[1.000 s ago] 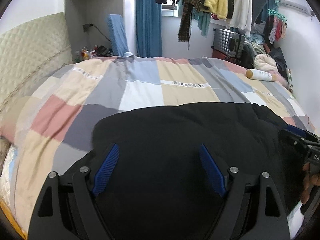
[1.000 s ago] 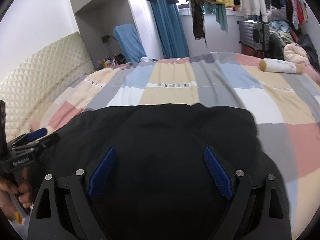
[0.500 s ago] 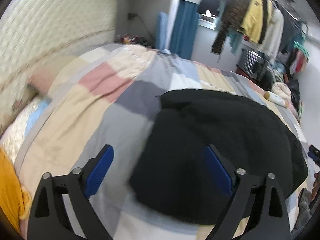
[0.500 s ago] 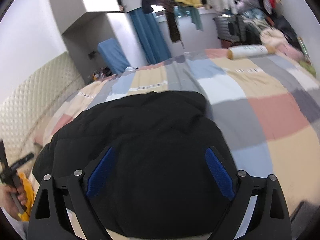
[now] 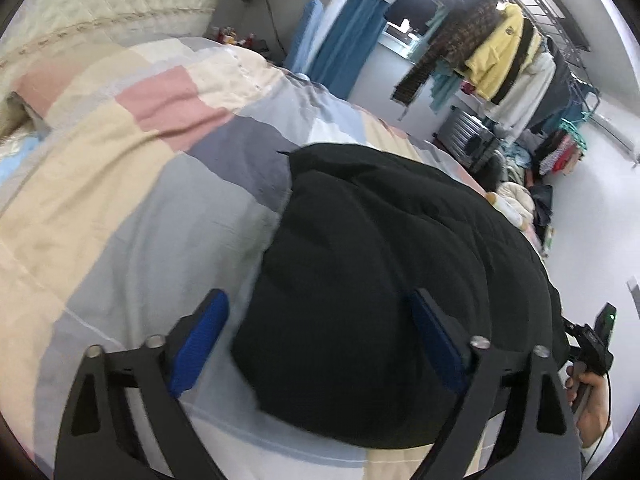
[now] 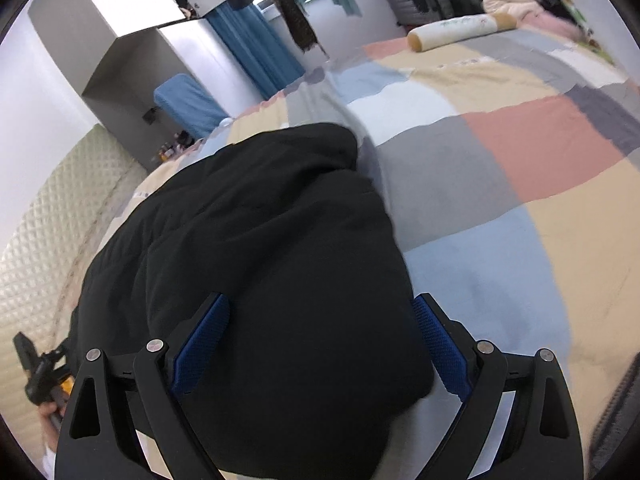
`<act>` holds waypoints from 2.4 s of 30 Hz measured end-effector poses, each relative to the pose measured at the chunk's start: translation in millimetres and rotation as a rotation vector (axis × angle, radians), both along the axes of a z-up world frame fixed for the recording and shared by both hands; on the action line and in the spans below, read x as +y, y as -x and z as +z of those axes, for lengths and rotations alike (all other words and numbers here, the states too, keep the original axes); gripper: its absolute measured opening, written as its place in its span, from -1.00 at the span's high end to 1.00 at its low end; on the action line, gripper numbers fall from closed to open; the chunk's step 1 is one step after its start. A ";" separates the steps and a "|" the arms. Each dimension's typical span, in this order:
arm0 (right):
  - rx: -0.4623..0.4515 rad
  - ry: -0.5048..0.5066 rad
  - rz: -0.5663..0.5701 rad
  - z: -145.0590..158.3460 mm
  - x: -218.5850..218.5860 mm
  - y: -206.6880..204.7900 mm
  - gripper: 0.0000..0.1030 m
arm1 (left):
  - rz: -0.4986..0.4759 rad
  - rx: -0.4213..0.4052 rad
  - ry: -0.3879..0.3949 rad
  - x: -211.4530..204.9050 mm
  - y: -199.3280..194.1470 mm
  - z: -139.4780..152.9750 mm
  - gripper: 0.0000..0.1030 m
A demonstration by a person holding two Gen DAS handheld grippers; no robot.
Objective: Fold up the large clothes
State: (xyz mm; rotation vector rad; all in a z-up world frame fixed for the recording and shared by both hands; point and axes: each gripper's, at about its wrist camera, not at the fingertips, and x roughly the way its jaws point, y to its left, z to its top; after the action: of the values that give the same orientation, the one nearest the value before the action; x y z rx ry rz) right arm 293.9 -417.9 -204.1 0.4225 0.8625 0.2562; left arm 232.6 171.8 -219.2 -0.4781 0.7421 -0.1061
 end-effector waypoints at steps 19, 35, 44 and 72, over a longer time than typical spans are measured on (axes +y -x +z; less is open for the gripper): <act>-0.069 0.263 0.067 22.0 22.1 38.7 0.95 | -0.073 0.008 0.152 10.2 40.1 7.3 0.75; 0.069 0.224 0.053 -5.9 13.5 34.0 0.74 | -0.055 0.094 -0.074 -10.5 41.2 -5.3 0.43; 0.076 0.152 -0.004 20.8 -4.2 47.3 0.25 | 0.025 0.111 -0.127 -8.4 52.8 19.0 -0.59; -0.615 0.178 0.082 310.8 74.8 222.5 -1.00 | -0.046 -0.372 -0.381 -125.4 161.1 273.0 -1.00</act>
State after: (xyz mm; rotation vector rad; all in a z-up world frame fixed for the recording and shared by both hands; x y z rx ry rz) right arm 71.3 -343.1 106.7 0.1244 0.2944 0.3573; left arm 71.5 46.4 53.8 -0.0716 0.3927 -0.0902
